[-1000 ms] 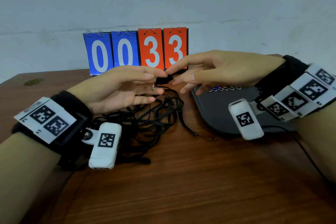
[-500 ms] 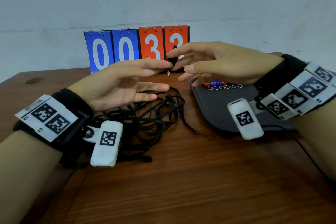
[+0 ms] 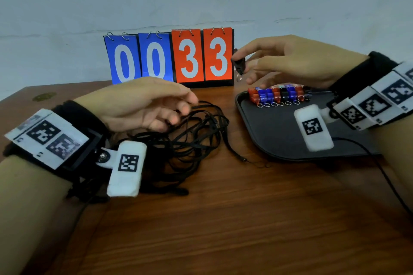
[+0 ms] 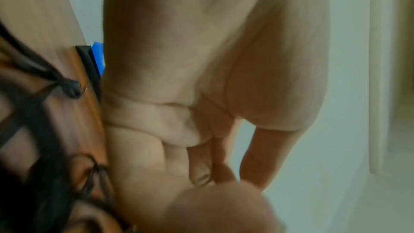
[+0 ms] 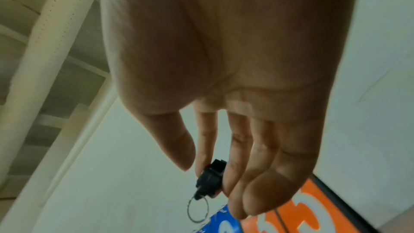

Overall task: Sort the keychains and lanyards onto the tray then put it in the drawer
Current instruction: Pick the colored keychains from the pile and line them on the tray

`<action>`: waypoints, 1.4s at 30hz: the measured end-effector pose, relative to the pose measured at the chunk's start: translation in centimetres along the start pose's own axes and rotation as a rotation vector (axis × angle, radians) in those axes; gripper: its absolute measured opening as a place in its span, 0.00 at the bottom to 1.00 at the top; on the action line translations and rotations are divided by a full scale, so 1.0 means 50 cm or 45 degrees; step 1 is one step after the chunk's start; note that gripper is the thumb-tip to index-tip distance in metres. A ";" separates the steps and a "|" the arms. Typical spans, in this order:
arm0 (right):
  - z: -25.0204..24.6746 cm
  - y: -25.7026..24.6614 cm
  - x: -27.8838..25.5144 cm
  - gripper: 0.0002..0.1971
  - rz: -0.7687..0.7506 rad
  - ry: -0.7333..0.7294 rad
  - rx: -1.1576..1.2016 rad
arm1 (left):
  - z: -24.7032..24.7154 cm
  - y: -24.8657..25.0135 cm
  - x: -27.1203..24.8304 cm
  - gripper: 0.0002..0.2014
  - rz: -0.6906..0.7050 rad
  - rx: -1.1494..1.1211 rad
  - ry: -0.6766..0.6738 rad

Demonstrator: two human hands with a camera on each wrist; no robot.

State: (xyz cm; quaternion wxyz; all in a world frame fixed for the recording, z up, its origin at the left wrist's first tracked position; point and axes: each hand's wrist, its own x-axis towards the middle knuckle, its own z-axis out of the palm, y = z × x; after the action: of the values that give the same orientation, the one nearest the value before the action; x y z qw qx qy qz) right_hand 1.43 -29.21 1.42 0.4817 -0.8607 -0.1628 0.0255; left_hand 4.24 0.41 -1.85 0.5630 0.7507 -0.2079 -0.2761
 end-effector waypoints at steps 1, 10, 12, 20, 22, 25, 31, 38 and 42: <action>-0.010 0.006 0.001 0.12 0.025 0.025 -0.053 | -0.011 0.004 -0.006 0.12 -0.039 0.096 0.033; -0.054 0.056 0.011 0.12 0.261 0.109 -0.421 | -0.060 -0.017 -0.028 0.20 -0.405 0.621 0.157; -0.061 0.062 0.014 0.11 0.307 0.098 -0.466 | -0.055 -0.022 -0.027 0.20 -0.460 0.607 0.148; -0.080 0.089 0.025 0.10 0.405 0.120 -0.551 | -0.047 -0.028 -0.021 0.21 -0.559 0.556 0.116; -0.088 0.097 0.025 0.10 0.444 0.132 -0.581 | -0.048 -0.031 -0.018 0.21 -0.567 0.568 0.108; -0.106 0.109 0.022 0.10 0.517 0.192 -0.616 | -0.051 -0.034 -0.014 0.21 -0.557 0.584 0.091; -0.136 0.128 0.022 0.09 0.639 0.291 -0.957 | -0.051 -0.039 -0.010 0.21 -0.543 0.572 0.070; -0.160 0.150 0.018 0.13 0.776 0.313 -1.146 | -0.043 -0.042 -0.004 0.21 -0.499 0.590 0.060; -0.166 0.166 0.014 0.15 0.850 0.316 -1.143 | -0.044 -0.046 -0.003 0.21 -0.489 0.586 0.078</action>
State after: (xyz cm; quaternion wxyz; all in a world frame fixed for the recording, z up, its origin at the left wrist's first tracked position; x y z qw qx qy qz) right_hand 5.89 -39.82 -1.03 0.0504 -0.9823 0.1805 0.0035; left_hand 5.56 2.73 -3.58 0.3217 0.8921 -0.1023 -0.3003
